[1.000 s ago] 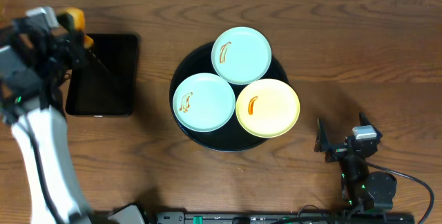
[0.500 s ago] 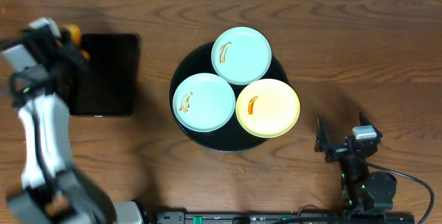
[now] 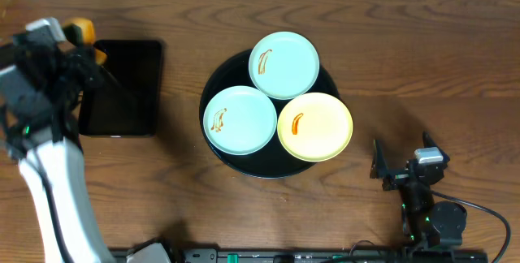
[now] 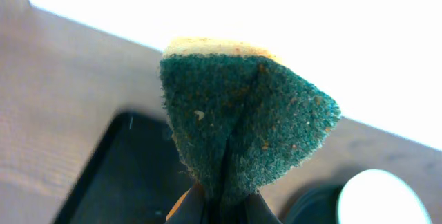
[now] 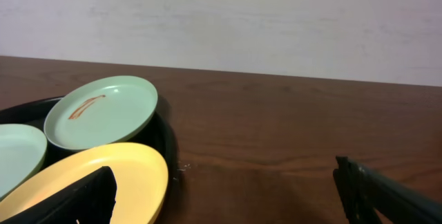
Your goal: Clean dirty plates on tray and stack at the side
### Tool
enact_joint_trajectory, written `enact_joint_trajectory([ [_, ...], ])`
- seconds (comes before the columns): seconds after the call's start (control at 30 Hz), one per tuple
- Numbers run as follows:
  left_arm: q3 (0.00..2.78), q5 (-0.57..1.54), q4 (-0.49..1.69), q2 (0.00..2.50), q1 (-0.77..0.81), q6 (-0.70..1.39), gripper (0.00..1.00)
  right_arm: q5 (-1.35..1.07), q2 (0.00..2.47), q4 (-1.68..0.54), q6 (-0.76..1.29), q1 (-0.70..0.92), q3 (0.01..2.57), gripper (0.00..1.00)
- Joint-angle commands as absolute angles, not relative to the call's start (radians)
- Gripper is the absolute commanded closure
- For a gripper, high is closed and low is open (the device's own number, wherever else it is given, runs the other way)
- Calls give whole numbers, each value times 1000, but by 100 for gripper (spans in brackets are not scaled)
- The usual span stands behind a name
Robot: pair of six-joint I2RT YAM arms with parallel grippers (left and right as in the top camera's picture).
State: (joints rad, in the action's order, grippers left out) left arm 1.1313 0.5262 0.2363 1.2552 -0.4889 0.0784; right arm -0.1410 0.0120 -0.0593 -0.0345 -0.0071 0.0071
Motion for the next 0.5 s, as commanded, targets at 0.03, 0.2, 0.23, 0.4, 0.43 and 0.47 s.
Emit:
enact_joint_trajectory([
  [0.03,1147,583,297,1139,-471,112,92,-139,7,-64,-42,1,6,1],
  [0.2,1133,599,412,1116,-395,271,92,-139,7,-64,-42,1,6,1],
  [0.23,1127,599,435,1122,-375,319,92,-139,7,-64,-42,1,6,1],
  [0.4,1113,598,557,1187,-237,398,93,-139,7,-64,-42,1,6,1],
  [0.43,1113,593,572,1211,-205,398,93,-139,7,-64,-42,1,6,1],
  [0.47,1113,587,582,1233,-177,397,93,-139,7,-63,-42,1,6,1],
])
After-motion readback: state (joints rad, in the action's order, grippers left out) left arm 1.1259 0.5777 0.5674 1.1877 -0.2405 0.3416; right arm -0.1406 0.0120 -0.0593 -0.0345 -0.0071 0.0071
